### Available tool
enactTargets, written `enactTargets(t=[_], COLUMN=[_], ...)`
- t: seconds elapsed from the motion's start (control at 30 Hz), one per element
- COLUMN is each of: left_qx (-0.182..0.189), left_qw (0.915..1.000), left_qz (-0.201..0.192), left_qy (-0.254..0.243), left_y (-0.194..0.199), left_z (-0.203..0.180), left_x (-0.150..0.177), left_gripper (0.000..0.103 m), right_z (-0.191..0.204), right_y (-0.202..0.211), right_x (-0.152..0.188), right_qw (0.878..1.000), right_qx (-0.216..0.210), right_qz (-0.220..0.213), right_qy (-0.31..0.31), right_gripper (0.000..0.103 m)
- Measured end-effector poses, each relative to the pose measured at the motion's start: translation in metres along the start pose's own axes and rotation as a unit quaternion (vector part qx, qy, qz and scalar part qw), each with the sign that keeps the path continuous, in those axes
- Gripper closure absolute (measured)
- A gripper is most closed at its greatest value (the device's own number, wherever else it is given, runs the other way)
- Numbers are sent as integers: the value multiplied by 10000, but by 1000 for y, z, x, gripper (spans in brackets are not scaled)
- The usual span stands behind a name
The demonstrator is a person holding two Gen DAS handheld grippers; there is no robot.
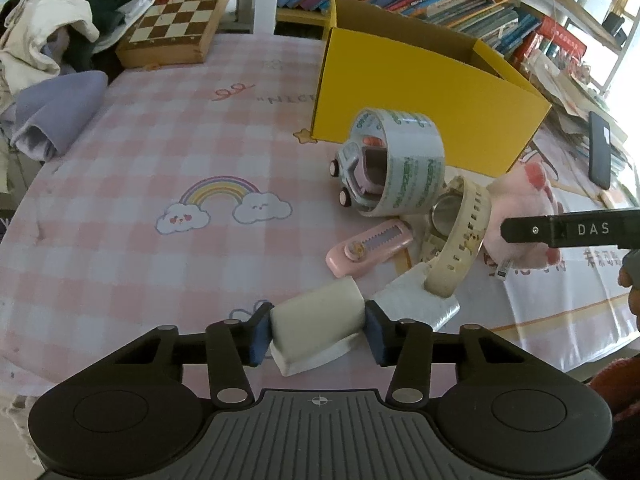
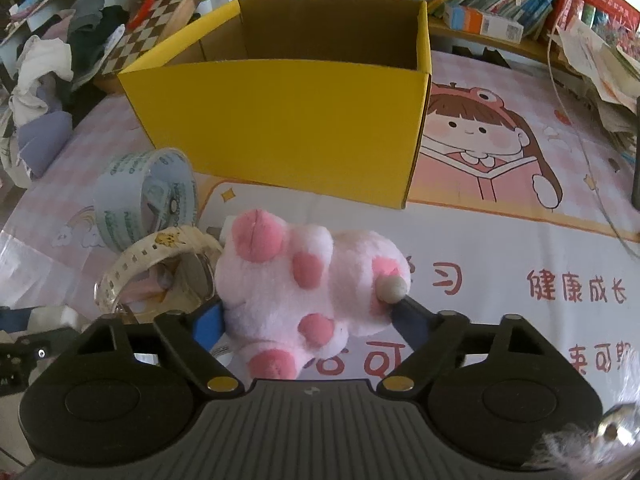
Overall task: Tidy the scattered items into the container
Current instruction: 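Grasp the pink plush paw with the right tool while the left tool grasps the white block, then carry the plush paw and white block over the yellow box with both tools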
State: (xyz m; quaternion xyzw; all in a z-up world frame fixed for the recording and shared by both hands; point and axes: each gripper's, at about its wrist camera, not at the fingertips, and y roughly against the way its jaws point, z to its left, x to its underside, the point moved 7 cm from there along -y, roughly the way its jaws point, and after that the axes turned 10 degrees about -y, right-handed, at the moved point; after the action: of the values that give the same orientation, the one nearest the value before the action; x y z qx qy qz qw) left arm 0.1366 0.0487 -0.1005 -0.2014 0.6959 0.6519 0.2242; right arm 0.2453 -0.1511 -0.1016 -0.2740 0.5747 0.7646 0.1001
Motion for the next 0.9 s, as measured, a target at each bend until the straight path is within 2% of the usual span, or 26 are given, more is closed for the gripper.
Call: enactTargets(t=[0.27,0.5,0.9], left_qx=[-269,-408,-287], left_qw=[9995,9972,9889], left_qz=[-156,-630,-1276], left_qy=[27,-11,-701], left_y=[9,29,51], left_z=[8,11,-18], left_x=[-5,-27,-66], left_gripper=[63,63,64], right_z=[1,-3,-8], right_y=[16,38,75], right_x=[-4,-16,-38], right_qw=[9995,9983,9909], right_qx=[26,15,-147], right_qz=[-292,-587,-1338], right_qy=[70,3,-17], right_gripper=[23,22,22])
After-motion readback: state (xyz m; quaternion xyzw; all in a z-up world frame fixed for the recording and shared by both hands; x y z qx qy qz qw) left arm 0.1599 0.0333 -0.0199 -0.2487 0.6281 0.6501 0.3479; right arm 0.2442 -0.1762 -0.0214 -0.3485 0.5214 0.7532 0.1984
